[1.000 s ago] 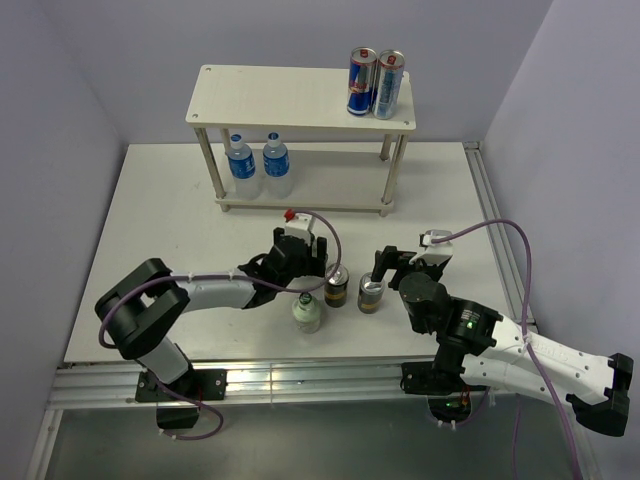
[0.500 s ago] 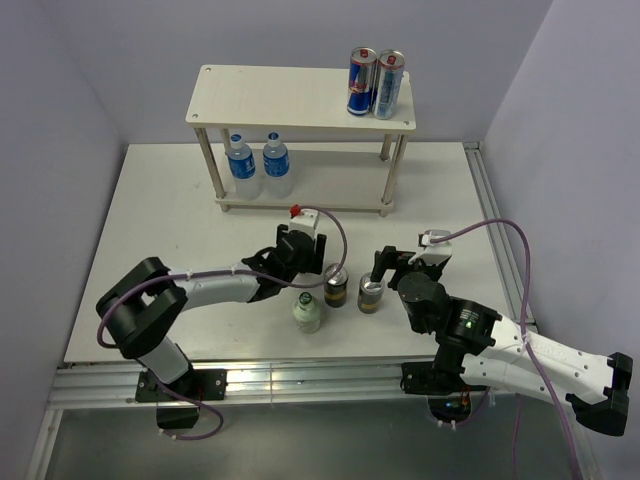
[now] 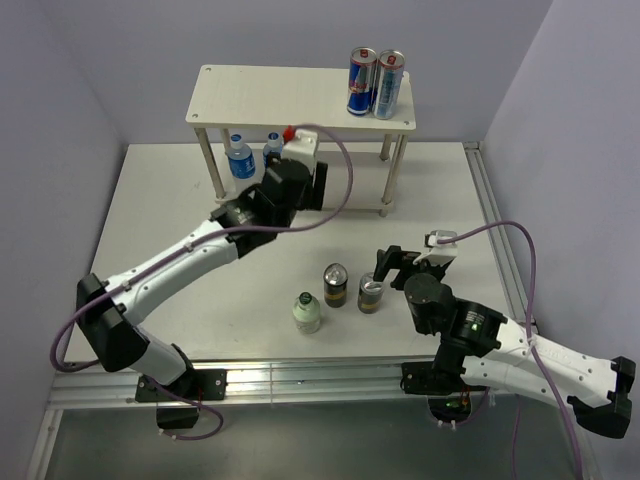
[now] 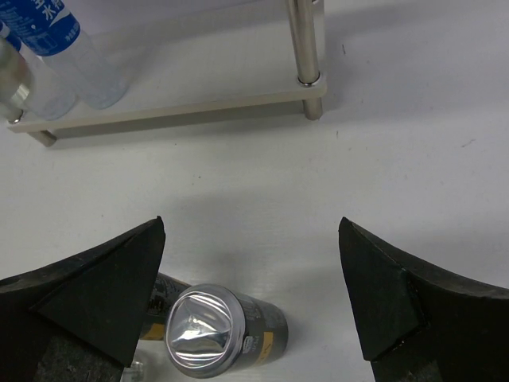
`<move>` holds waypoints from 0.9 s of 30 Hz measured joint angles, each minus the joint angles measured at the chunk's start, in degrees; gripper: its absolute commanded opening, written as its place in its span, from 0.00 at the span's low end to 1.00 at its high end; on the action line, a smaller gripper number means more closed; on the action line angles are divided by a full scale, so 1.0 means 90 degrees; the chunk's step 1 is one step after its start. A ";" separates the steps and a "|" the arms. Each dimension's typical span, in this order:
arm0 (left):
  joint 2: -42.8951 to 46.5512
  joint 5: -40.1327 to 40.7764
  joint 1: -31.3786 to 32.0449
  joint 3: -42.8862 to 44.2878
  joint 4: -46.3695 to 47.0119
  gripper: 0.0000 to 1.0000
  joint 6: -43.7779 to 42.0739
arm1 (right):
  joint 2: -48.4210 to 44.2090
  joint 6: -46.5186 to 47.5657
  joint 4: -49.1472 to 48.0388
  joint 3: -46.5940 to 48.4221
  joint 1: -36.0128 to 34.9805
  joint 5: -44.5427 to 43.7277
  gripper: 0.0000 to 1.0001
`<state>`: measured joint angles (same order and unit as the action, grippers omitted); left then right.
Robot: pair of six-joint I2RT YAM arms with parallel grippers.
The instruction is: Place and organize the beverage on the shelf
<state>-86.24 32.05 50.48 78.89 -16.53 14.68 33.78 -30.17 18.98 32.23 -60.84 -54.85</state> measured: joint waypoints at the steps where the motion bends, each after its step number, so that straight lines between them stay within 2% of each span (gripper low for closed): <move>1: 0.0007 0.0027 -0.0051 0.0379 -0.0119 0.00 -0.0073 | -0.0024 0.0000 0.0000 0.0000 0.0000 0.0000 0.96; 9: -0.0131 0.0046 -0.0860 0.3388 -0.1061 0.00 -0.0850 | -0.0114 0.0000 -0.0005 -0.0002 0.0000 -0.0002 0.96; 14: -0.0823 -0.0296 -0.1705 0.5289 -0.1399 0.00 -0.1037 | -0.0146 0.0000 -0.0007 -0.0022 0.0000 -0.0002 0.96; 17: -0.1365 -0.0537 -0.2193 0.6076 -0.1562 0.00 -0.1059 | -0.0175 0.0000 -0.0007 -0.0053 0.0000 -0.0002 0.96; 20: -0.1792 -0.0797 -0.2594 0.6377 -0.1710 0.00 -0.1056 | -0.0182 0.0000 -0.0007 -0.0053 0.0000 -0.0005 0.96; 27: -0.2509 -0.1491 -0.3266 0.6390 -0.2195 0.00 -0.0967 | -0.0240 0.0000 -0.0007 -0.0063 0.0000 -0.0022 0.96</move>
<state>-108.81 18.63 21.08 136.40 -36.29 5.98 31.62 -30.17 18.92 31.66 -60.84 -55.05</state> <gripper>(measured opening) 0.714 0.962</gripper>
